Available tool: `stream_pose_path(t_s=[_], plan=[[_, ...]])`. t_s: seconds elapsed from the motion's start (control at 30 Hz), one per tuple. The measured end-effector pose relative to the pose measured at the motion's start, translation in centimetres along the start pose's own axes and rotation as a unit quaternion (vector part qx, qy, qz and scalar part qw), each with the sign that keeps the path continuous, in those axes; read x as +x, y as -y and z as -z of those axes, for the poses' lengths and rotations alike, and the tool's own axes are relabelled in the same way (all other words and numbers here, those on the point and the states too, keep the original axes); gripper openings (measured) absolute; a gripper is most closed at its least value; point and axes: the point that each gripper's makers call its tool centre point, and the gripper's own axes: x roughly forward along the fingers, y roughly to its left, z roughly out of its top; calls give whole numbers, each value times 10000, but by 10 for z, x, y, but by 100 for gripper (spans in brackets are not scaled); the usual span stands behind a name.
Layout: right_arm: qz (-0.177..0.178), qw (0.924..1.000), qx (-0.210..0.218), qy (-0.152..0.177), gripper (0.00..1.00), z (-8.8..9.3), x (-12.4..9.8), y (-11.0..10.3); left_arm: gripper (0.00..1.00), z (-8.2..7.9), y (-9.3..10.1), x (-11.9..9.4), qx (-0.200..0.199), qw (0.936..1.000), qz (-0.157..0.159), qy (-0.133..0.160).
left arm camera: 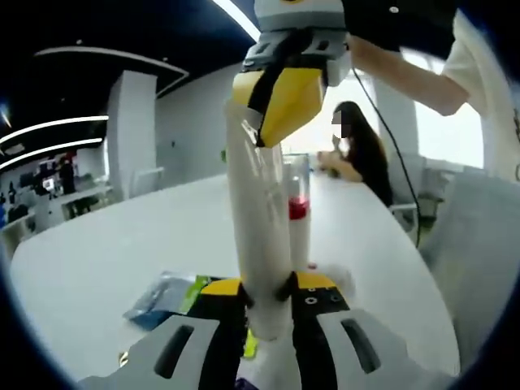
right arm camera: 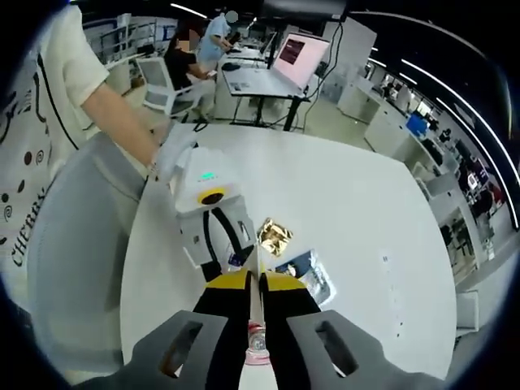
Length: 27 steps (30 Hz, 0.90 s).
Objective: Arrange the skincare products in the storage area until every visible bottle or jar stands upright without overlapping.
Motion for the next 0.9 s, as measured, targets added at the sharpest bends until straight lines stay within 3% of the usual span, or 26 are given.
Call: stream_pose_path(t_s=[0.57,0.9], plan=[[-28,10000,-23,-72,6,3,1,1,21,5,-1,2,151,9998,71,-49],[31,9999,57,-88,19,7,1,1,27,6,-2,-1,34,9999,0,-162]])
